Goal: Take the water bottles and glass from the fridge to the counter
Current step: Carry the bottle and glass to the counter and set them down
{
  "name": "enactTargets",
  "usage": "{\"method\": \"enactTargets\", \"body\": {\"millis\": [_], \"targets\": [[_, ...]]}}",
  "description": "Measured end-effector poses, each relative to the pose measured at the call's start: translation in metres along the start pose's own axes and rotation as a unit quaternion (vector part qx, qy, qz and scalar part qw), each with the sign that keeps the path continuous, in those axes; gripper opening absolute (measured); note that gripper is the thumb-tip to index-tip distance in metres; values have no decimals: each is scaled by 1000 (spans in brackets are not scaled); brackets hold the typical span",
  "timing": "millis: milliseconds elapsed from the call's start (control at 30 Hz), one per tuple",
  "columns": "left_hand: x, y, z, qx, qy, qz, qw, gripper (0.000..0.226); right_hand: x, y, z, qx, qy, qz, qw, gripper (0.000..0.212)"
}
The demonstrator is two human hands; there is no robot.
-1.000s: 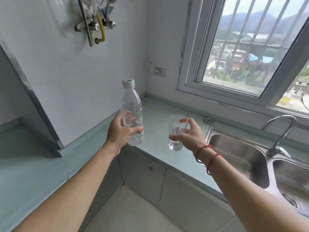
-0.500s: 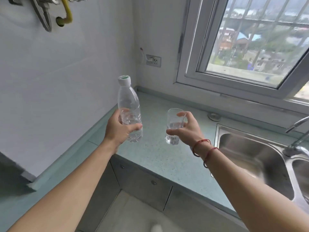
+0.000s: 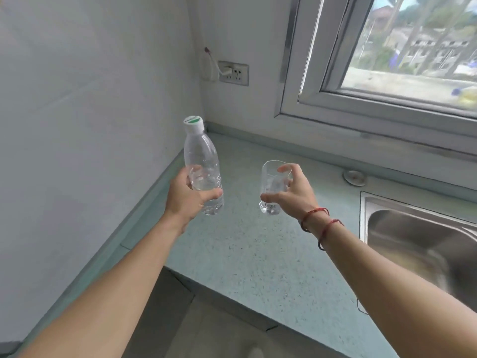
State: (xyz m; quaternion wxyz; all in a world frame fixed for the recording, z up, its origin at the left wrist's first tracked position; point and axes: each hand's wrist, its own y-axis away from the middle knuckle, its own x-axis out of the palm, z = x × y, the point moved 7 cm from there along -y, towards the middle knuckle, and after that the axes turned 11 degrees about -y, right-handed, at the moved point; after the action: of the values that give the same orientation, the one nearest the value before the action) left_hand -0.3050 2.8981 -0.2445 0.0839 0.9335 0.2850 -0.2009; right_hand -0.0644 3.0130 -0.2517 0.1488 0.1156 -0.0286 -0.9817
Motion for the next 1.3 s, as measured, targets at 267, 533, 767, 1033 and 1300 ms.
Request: {"method": "enactTargets", "body": {"millis": [267,533,767,1033,1300], "targets": [[22,-62,28,-14,-23,58,998,67,23,-34,-22,9,39,-5,999,71],[44,-104,50,2,-46,112,993,67,34,-50,-40,4,63,-54,997,69],[49,-126,67,23,-100,114,988,60,57,-69,-62,29,81,-75,993,72],[55,-150,95,14,-120,98,988,69,80,-91,-89,62,87,-66,992,72],[59,-169,116,-20,-128,90,987,69,92,-104,-101,66,102,-54,991,72]]}}
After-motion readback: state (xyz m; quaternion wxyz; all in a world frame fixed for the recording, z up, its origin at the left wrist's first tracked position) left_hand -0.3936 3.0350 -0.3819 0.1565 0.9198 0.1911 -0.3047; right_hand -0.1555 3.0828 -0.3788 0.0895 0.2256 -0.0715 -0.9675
